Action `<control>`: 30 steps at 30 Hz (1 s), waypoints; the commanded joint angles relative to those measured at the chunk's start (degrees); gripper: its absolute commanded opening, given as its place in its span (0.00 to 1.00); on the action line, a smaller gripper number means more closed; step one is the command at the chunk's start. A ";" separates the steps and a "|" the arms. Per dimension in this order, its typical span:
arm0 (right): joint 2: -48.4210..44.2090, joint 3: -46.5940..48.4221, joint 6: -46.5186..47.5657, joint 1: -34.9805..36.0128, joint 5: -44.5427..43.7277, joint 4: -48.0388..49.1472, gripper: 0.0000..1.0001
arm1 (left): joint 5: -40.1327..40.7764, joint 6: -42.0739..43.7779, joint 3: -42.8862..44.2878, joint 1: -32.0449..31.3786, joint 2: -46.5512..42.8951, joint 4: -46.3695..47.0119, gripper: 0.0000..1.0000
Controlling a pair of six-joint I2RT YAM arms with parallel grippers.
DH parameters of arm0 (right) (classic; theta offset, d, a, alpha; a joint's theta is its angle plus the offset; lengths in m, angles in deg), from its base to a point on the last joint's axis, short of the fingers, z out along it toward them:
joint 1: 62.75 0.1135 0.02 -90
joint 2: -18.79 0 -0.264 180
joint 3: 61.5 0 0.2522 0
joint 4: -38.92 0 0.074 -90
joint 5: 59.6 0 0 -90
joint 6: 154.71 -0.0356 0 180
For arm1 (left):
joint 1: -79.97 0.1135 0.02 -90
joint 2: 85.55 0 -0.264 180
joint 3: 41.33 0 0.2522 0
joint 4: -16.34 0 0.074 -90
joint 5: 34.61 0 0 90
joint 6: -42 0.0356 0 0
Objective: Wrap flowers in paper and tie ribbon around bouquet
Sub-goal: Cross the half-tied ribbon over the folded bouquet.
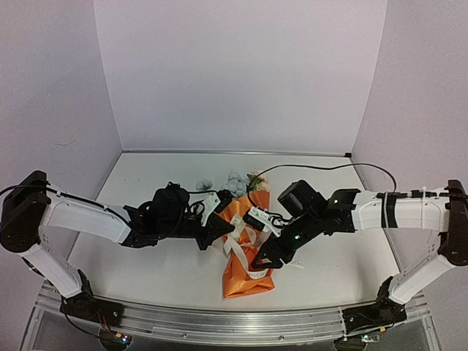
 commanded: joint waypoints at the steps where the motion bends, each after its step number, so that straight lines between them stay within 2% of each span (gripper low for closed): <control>1: 3.30 3.54 4.46 2.28 0.32 2.22 0.52 | -1.98 -0.54 -0.50 1.14 -3.39 -0.18 0.00; 6: 6.75 6.09 7.52 4.15 -1.14 1.73 0.52 | -2.65 -0.38 -1.39 2.95 -5.06 -0.91 0.00; 14: 9.93 7.71 8.23 7.21 -5.65 1.44 0.45 | -5.17 -0.25 -1.54 4.37 -5.54 -1.89 0.00; 23: 10.66 4.54 10.83 10.34 -14.69 10.12 0.50 | -6.52 -0.63 -2.09 4.62 -5.93 -2.31 0.00; 30: 12.54 5.86 12.07 10.90 -14.29 9.98 0.50 | -6.74 -0.90 -2.45 4.70 -6.16 -2.26 0.00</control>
